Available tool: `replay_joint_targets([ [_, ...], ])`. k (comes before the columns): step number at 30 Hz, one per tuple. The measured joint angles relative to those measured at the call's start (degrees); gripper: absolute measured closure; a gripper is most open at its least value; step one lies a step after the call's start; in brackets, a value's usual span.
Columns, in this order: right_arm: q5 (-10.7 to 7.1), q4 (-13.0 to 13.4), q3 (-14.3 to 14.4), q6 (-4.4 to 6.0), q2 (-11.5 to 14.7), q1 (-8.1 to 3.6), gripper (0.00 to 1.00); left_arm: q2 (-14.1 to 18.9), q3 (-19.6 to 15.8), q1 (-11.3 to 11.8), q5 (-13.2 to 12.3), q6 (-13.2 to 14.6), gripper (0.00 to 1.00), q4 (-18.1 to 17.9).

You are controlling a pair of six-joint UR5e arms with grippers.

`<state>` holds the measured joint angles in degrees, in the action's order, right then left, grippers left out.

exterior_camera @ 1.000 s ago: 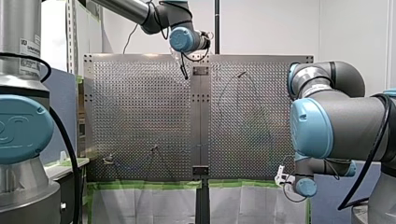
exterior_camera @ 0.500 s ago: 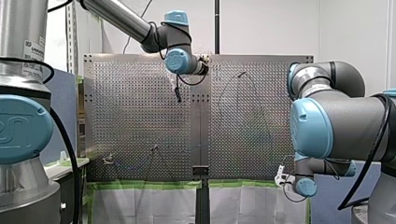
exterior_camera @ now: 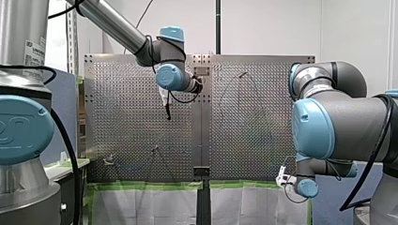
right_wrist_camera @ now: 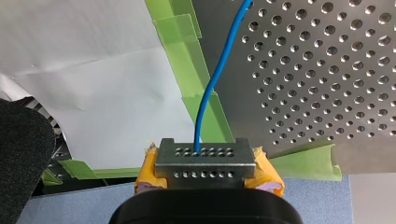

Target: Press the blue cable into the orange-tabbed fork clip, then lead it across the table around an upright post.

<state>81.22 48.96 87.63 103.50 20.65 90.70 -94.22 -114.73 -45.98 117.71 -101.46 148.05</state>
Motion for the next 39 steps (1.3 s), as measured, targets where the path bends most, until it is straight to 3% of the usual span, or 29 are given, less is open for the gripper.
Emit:
replay_joint_targets([
  [11,-0.49,-0.01,-0.02,0.16,0.01,0.02,1.00,-1.60,-5.67,1.69,0.90,-1.75,0.01,-5.48],
  [22,-1.24,-0.02,0.00,0.59,0.02,0.03,1.00,-7.22,-12.11,2.06,-2.75,0.24,0.01,-11.94],
  [39,-2.19,0.01,-0.20,0.93,0.06,0.17,1.00,-7.67,-21.24,2.46,-4.25,-0.36,0.01,-21.07],
])
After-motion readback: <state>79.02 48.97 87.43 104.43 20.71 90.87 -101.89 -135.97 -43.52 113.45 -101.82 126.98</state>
